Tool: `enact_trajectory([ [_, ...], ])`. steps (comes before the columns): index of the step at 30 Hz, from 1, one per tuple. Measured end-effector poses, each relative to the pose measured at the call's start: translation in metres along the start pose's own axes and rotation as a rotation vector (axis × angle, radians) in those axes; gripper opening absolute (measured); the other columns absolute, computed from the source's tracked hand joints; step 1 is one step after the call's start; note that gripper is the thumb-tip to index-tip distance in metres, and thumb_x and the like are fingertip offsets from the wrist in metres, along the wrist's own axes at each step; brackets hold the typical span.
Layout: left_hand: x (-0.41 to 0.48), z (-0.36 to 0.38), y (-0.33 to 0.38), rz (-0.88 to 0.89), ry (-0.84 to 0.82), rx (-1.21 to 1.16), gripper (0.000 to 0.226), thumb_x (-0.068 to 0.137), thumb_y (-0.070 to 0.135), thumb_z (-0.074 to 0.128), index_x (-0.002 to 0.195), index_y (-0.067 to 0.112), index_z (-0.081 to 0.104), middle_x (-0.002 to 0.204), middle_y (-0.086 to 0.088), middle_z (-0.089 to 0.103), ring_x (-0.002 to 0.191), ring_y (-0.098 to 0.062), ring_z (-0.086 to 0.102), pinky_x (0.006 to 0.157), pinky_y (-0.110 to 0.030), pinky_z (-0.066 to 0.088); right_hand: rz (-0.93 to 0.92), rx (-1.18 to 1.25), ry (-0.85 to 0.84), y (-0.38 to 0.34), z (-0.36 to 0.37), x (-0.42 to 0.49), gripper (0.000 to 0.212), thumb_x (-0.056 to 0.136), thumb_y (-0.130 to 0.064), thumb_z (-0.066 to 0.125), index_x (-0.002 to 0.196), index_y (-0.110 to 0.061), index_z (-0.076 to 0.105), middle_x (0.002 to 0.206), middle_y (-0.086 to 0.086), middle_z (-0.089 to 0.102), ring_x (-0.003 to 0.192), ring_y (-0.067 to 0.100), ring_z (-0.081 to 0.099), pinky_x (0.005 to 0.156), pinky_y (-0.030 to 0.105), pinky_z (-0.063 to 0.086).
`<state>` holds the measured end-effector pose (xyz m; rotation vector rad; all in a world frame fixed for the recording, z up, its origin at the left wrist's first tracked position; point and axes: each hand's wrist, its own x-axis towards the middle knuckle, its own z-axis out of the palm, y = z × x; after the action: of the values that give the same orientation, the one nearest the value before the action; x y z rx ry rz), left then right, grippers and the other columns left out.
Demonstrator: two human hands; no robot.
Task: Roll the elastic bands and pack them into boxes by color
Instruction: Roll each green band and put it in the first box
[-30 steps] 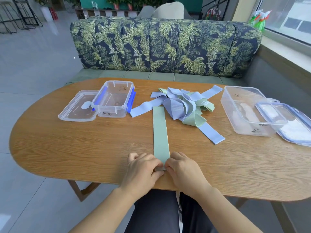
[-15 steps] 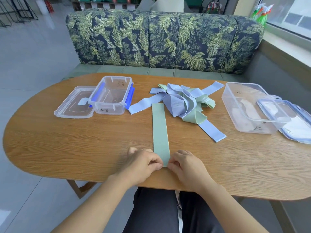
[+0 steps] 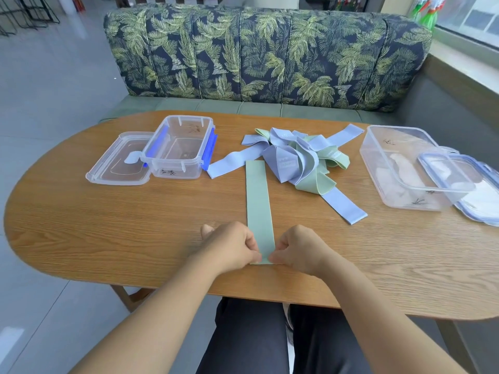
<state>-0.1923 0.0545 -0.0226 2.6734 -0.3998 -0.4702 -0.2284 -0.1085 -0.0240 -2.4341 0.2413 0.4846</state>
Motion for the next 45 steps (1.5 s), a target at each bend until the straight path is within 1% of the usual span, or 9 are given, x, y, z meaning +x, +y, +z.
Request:
enact_trajectory([
  [4, 0.001, -0.005, 0.005, 0.023, 0.009, 0.119, 0.024, 0.078, 0.05, 0.074, 0.077, 0.027, 0.07, 0.081, 0.017, 0.065, 0.094, -0.008, 0.052, 0.095, -0.038, 0.029, 0.019, 0.007, -0.003, -0.003, 0.0, 0.0, 0.036, 0.074, -0.019, 0.075, 0.053, -0.019, 0.045, 0.06, -0.004, 0.047, 0.056, 0.014, 0.043, 0.05, 0.024, 0.035],
  [11, -0.001, 0.005, -0.008, 0.217, -0.029, -0.01, 0.016, 0.087, 0.032, 0.068, 0.072, 0.036, 0.063, 0.072, 0.017, 0.06, 0.092, -0.014, 0.049, 0.096, -0.033, 0.035, 0.047, 0.023, -0.047, -0.007, -0.004, 0.002, 0.024, 0.072, -0.017, 0.075, 0.061, -0.015, 0.054, 0.065, -0.001, 0.057, 0.056, 0.014, 0.049, 0.051, 0.023, 0.04],
  [14, -0.002, 0.01, -0.014, 0.385, 0.027, 0.143, 0.012, 0.092, 0.033, 0.06, 0.083, 0.034, 0.067, 0.083, 0.014, 0.063, 0.093, -0.018, 0.05, 0.092, -0.036, 0.039, 0.054, -0.006, -0.087, -0.011, -0.008, 0.004, 0.022, 0.073, -0.018, 0.075, 0.062, -0.014, 0.056, 0.062, -0.001, 0.06, 0.051, 0.012, 0.049, 0.046, 0.02, 0.039],
  [18, -0.01, 0.01, -0.011, 0.639, 0.18, 0.354, 0.019, 0.095, 0.034, 0.056, 0.09, 0.023, 0.07, 0.086, 0.007, 0.065, 0.089, -0.013, 0.052, 0.083, -0.029, 0.027, 0.049, -0.036, -0.093, -0.014, -0.008, 0.005, 0.023, 0.076, -0.02, 0.074, 0.063, -0.014, 0.056, 0.059, -0.002, 0.059, 0.05, 0.012, 0.05, 0.045, 0.019, 0.039],
  [24, -0.01, 0.014, -0.018, 0.668, 0.233, 0.243, 0.012, 0.09, 0.03, 0.065, 0.087, 0.023, 0.075, 0.08, 0.008, 0.066, 0.083, -0.013, 0.054, 0.08, -0.029, 0.019, 0.026, 0.055, 0.12, 0.002, 0.004, -0.003, 0.031, 0.068, -0.025, 0.082, 0.066, -0.018, 0.053, 0.07, -0.004, 0.056, 0.064, 0.015, 0.05, 0.056, 0.028, 0.042],
  [27, -0.008, 0.015, -0.021, 0.666, 0.234, 0.224, 0.01, 0.088, 0.03, 0.068, 0.086, 0.024, 0.076, 0.079, 0.01, 0.066, 0.081, -0.01, 0.054, 0.081, -0.028, 0.019, -0.125, 0.153, 0.285, 0.015, 0.017, -0.016, 0.021, 0.075, -0.017, 0.077, 0.066, -0.027, 0.06, 0.07, -0.011, 0.058, 0.067, 0.011, 0.053, 0.062, 0.028, 0.047],
  [31, -0.008, 0.014, -0.021, 0.654, 0.202, 0.212, 0.013, 0.091, 0.033, 0.063, 0.092, 0.028, 0.075, 0.083, 0.011, 0.065, 0.085, -0.007, 0.051, 0.085, -0.029, 0.02, -0.407, -0.01, 0.461, 0.027, 0.034, -0.023, 0.009, 0.078, -0.014, 0.076, 0.082, -0.023, 0.077, 0.08, -0.015, 0.057, 0.075, 0.005, 0.054, 0.062, 0.022, 0.047],
  [38, -0.008, 0.016, -0.025, 0.658, 0.236, 0.159, 0.014, 0.089, 0.033, 0.062, 0.084, 0.028, 0.074, 0.076, 0.011, 0.061, 0.078, -0.008, 0.051, 0.082, -0.031, 0.022, -0.645, -0.271, 0.527, 0.028, 0.036, -0.015, 0.022, 0.08, -0.025, 0.056, 0.063, -0.019, 0.07, 0.069, -0.006, 0.051, 0.063, 0.017, 0.054, 0.044, 0.023, 0.044],
  [45, -0.012, 0.03, -0.03, 0.552, 0.3, 0.056, 0.03, 0.09, 0.043, 0.045, 0.082, 0.031, 0.071, 0.076, 0.014, 0.057, 0.077, -0.008, 0.052, 0.083, -0.032, 0.025, -0.61, -0.268, 0.459, 0.027, 0.036, -0.015, 0.03, 0.09, -0.021, 0.046, 0.07, -0.013, 0.067, 0.073, -0.003, 0.052, 0.068, 0.018, 0.052, 0.053, 0.03, 0.049],
])
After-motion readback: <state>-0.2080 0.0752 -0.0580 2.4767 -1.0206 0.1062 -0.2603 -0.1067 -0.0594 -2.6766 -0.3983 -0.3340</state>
